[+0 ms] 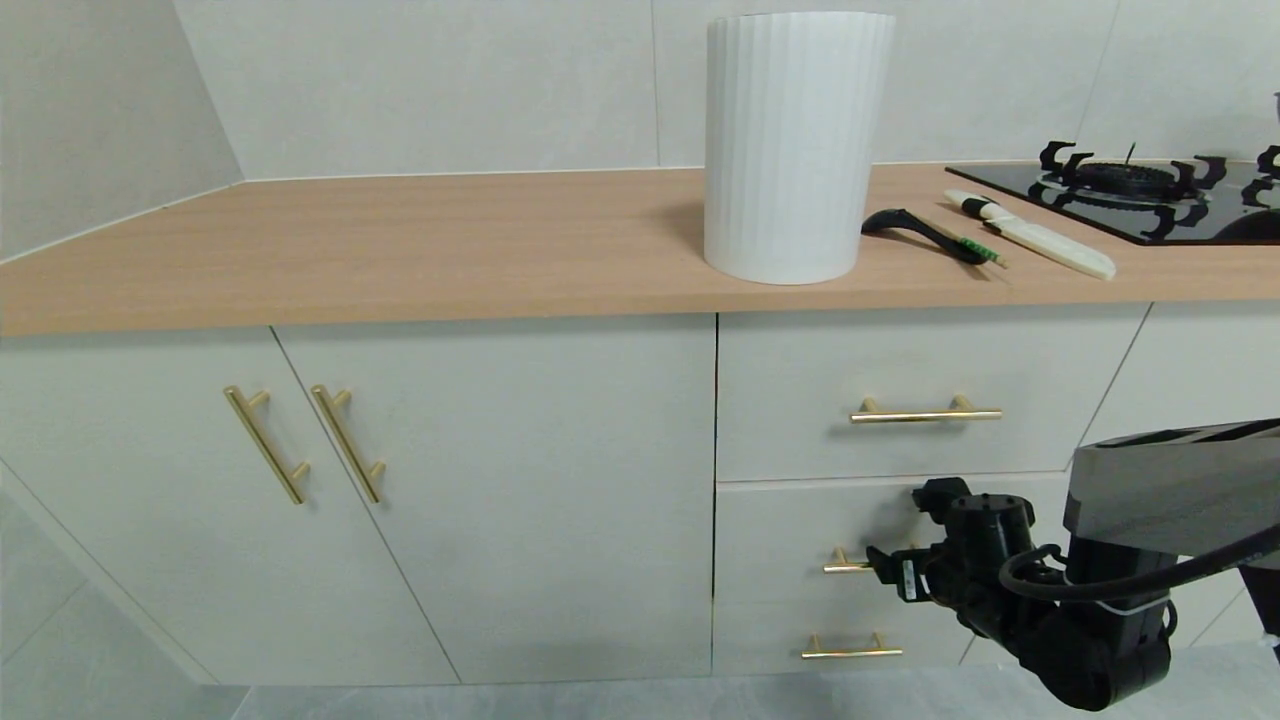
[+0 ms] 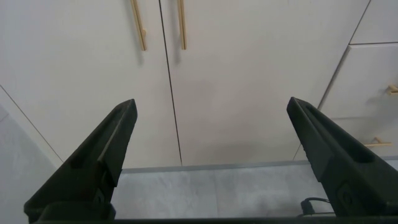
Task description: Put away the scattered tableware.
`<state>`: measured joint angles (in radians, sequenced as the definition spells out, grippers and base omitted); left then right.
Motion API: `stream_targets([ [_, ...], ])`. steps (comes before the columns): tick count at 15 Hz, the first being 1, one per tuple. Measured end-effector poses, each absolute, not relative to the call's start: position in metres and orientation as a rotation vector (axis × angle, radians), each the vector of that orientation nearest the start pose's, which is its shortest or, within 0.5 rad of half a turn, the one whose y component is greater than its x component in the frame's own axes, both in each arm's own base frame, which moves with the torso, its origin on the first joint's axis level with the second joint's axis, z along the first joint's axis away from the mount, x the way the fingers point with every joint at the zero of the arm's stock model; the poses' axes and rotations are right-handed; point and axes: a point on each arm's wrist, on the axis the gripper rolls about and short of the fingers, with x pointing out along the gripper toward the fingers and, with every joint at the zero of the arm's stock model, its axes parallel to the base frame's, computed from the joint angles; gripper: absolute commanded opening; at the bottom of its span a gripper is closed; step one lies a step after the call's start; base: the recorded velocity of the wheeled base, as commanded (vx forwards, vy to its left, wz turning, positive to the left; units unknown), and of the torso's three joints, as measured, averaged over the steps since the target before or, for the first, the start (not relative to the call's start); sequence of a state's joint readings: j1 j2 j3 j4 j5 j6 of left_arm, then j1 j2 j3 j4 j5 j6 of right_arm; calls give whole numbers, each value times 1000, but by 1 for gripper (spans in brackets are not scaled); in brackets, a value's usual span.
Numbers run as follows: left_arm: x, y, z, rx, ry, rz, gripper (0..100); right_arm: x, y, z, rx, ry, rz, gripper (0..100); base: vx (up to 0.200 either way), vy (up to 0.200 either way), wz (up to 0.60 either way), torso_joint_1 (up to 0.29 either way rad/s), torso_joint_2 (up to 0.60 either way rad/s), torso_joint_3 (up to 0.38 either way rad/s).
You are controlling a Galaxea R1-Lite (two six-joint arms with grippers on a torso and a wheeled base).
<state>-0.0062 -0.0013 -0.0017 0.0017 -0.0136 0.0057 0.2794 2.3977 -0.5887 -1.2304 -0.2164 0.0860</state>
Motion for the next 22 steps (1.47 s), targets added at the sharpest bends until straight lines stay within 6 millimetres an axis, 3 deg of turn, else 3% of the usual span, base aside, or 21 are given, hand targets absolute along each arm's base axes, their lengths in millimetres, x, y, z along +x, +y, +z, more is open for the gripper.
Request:
stream_targets([
  [7, -23, 0, 76, 6, -1, -19, 100, 320, 87, -39, -70, 582, 40, 100, 0, 0, 0, 0, 0, 0],
  [12, -23, 0, 76, 6, -1, -20, 100, 299, 81, -22, -122, 666, 83, 100, 0, 0, 0, 0, 0, 0],
  [15, -23, 0, 76, 6, -1, -20, 100, 278, 79, 4, -151, 776, 130, 100, 0, 0, 0, 0, 0, 0],
  [18, -23, 0, 76, 6, -1, -20, 100, 255, 82, 46, -163, 829, 190, 100, 0, 0, 0, 0, 0, 0],
  [22, -23, 0, 76, 6, -1, -20, 100, 241, 90, 102, -134, 656, 243, 100, 0, 0, 0, 0, 0, 0],
])
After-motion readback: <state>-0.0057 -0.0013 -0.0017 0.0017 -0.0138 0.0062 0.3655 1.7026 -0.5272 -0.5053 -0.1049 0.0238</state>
